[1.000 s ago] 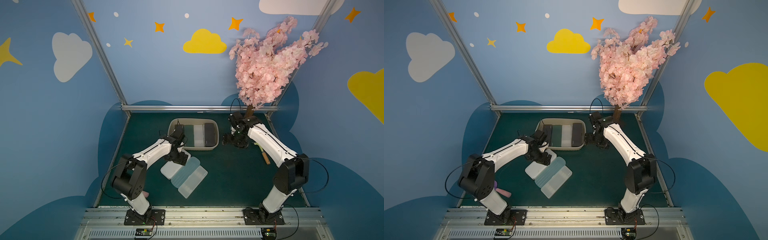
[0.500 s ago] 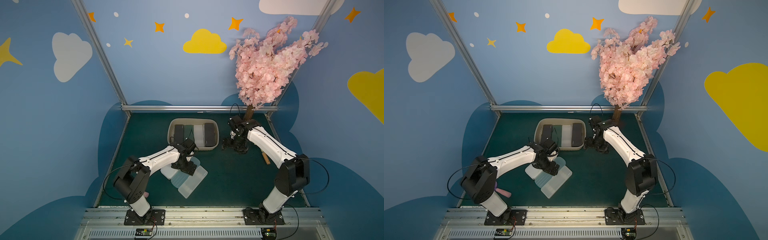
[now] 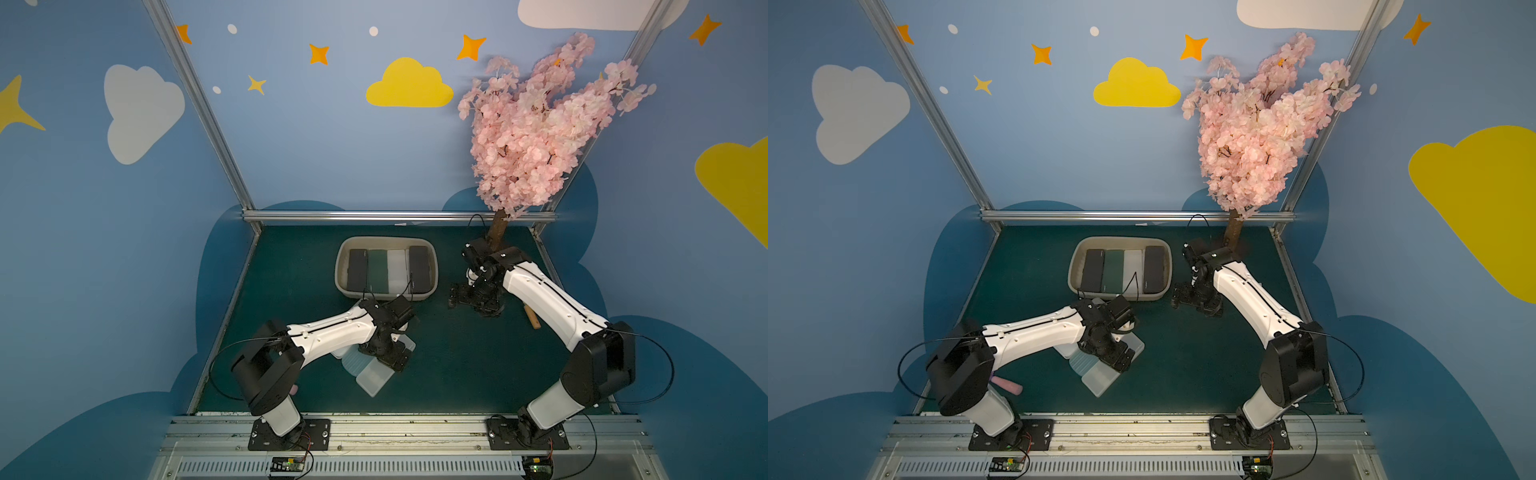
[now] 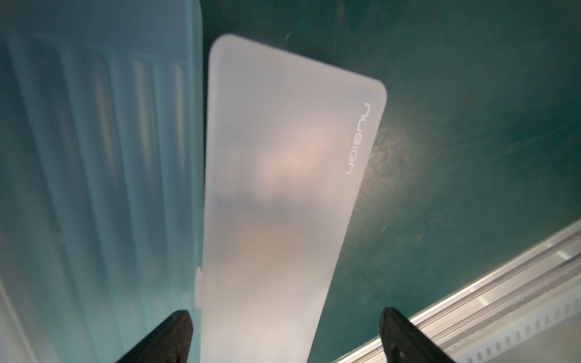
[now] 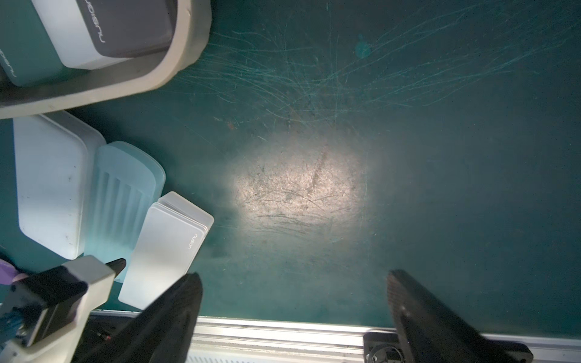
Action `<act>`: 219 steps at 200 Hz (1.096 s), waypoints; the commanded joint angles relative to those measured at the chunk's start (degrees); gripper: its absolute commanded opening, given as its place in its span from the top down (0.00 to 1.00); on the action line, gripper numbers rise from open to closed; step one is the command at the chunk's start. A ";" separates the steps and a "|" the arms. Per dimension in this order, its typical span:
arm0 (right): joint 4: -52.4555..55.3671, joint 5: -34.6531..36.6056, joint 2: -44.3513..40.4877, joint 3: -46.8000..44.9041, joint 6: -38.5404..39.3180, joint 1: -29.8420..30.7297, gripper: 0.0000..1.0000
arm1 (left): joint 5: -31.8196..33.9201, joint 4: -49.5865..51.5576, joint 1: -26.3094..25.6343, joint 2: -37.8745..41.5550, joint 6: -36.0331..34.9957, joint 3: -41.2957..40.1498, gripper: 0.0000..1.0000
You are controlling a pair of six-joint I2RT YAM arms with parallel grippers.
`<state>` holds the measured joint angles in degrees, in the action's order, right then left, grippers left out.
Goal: Put the pencil case into the storage box
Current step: Pick up the pencil case from the center of the board.
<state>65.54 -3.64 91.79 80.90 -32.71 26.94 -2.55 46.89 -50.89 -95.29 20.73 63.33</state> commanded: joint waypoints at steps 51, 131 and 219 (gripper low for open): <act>1.71 0.66 -1.89 -0.57 1.21 -0.49 0.04 | 3.74 0.65 -4.31 -2.93 3.28 3.39 0.06; 2.13 0.39 -2.00 -1.00 2.64 -1.36 0.04 | 4.28 -1.43 -4.59 -7.97 4.77 1.97 0.06; 2.31 0.07 -1.31 -0.27 3.26 -2.20 0.04 | -0.70 -2.56 -7.56 -9.92 5.72 -0.44 0.10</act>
<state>66.30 -3.60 91.68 80.23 -29.82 25.08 2.81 46.13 -57.10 -100.62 25.56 66.37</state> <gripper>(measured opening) 0.963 0.905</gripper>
